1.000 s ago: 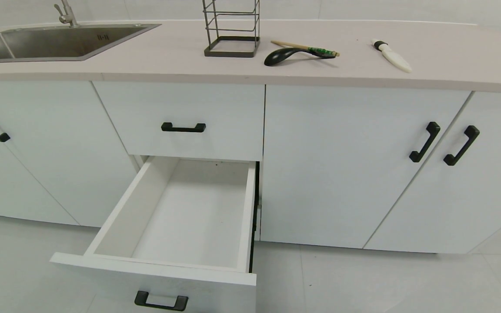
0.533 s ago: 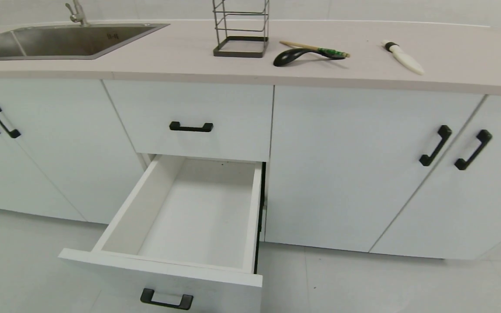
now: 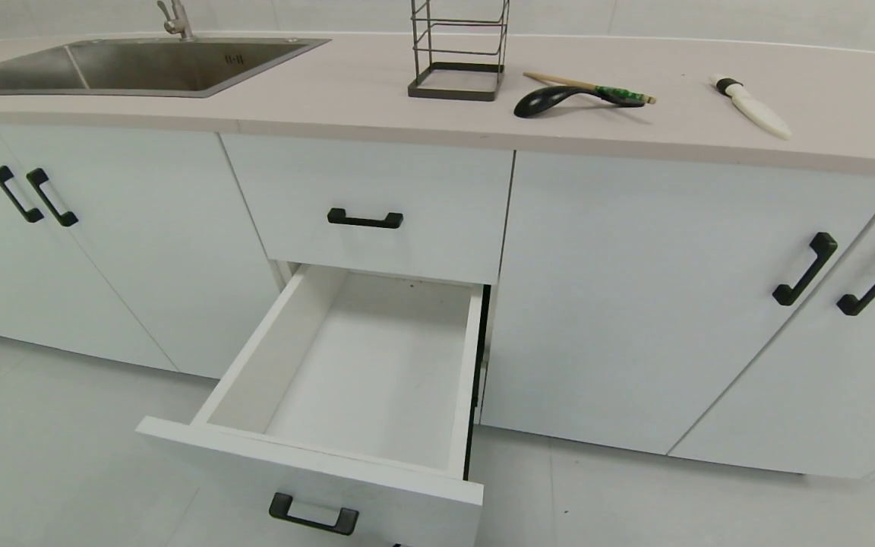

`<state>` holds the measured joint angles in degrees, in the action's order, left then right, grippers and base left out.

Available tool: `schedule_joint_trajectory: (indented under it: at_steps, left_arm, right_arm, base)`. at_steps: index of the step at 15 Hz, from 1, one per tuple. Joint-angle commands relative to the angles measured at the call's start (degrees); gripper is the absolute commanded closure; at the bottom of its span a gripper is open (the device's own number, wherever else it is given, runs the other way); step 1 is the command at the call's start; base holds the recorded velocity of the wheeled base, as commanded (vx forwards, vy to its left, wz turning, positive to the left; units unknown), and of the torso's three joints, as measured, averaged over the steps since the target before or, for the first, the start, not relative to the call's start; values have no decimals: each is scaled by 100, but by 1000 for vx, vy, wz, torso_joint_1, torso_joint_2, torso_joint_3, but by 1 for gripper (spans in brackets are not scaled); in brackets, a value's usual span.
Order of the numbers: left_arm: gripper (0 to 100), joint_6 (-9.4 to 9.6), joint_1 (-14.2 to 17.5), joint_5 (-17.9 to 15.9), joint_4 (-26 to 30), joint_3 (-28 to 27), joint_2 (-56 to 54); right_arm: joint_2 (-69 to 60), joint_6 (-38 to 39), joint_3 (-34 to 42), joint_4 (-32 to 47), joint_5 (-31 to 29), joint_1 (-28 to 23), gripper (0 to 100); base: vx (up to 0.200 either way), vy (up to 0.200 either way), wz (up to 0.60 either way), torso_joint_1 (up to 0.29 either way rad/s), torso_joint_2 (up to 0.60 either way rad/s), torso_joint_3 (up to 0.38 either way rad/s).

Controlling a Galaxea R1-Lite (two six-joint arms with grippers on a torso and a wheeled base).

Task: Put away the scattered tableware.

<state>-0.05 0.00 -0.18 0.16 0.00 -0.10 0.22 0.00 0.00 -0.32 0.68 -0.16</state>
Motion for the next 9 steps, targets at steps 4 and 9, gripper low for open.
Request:
schedule_joint_trajectory:
  at_steps: [4, 9]
  left_arm:
    - [0, -74, 0, 36, -7, 0, 10]
    - [0, -74, 0, 27, -7, 0, 10]
  right_arm:
    - [13, -9, 0, -3, 2, -2, 100]
    - [13, -26, 0, -3, -7, -2, 100]
  base:
    - [150, 0, 0, 1, -1, 4]
    - [0, 0, 0, 0, 0, 0]
